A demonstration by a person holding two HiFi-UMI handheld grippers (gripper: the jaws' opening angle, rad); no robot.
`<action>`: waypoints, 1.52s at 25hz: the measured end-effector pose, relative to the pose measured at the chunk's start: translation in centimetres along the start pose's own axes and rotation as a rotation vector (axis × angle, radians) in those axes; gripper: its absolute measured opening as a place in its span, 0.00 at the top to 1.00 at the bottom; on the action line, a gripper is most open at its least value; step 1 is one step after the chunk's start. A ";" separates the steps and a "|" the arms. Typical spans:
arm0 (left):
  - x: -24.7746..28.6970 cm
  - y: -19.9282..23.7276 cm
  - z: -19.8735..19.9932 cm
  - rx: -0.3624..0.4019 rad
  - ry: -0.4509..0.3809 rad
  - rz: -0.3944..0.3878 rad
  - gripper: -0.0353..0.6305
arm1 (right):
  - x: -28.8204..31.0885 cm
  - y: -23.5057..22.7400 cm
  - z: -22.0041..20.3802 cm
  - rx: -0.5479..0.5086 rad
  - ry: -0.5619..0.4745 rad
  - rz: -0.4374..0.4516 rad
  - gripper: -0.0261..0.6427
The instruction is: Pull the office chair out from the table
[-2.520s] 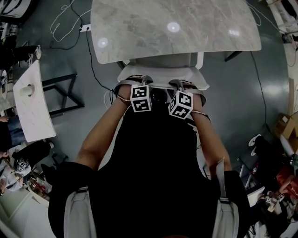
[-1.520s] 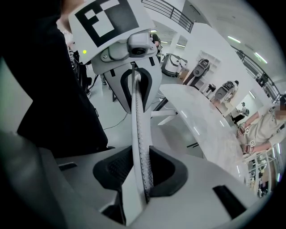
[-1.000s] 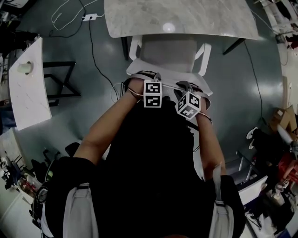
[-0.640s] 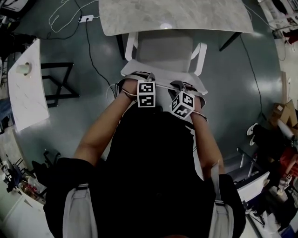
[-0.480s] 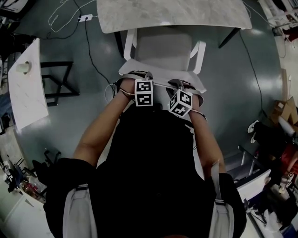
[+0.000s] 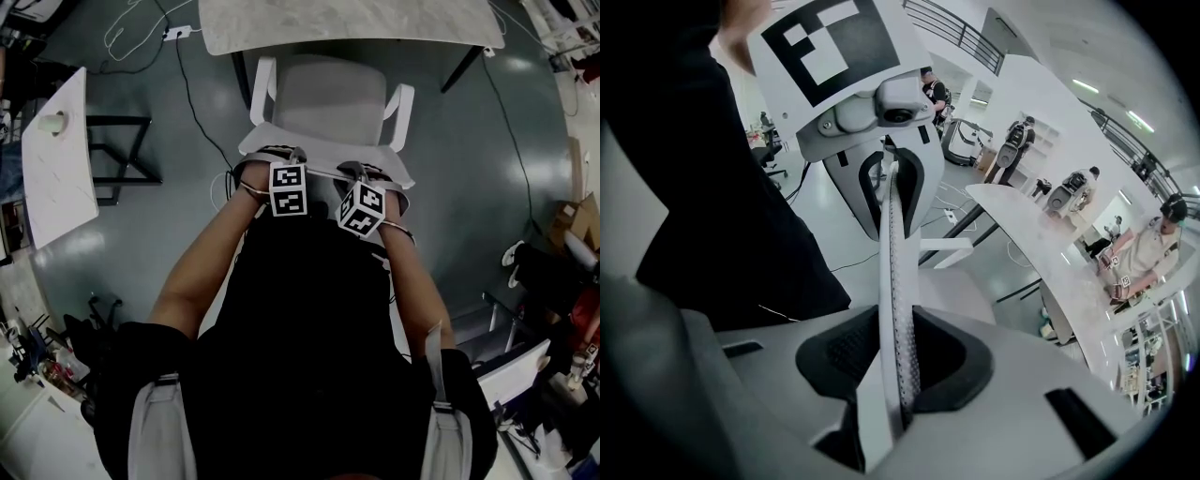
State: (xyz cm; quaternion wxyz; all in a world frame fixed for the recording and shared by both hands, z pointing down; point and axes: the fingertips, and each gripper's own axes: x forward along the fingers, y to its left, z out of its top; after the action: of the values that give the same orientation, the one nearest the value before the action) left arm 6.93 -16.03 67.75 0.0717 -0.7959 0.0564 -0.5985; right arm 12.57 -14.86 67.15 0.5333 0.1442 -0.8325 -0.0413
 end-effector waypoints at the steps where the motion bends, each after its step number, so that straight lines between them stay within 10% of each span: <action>1: 0.0 -0.5 0.1 -0.001 -0.001 0.000 0.80 | -0.1 0.5 -0.2 -0.002 0.000 0.000 0.81; 38: -3.4 -18.7 0.2 0.073 -0.037 -0.020 0.80 | -4.4 18.3 -1.3 0.045 0.073 -0.089 0.80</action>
State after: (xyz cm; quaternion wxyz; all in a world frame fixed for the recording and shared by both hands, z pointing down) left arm 6.24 2.99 67.90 0.0957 -0.8042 0.0252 -0.5861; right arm 11.84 3.98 67.89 0.5576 0.1943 -0.8060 -0.0409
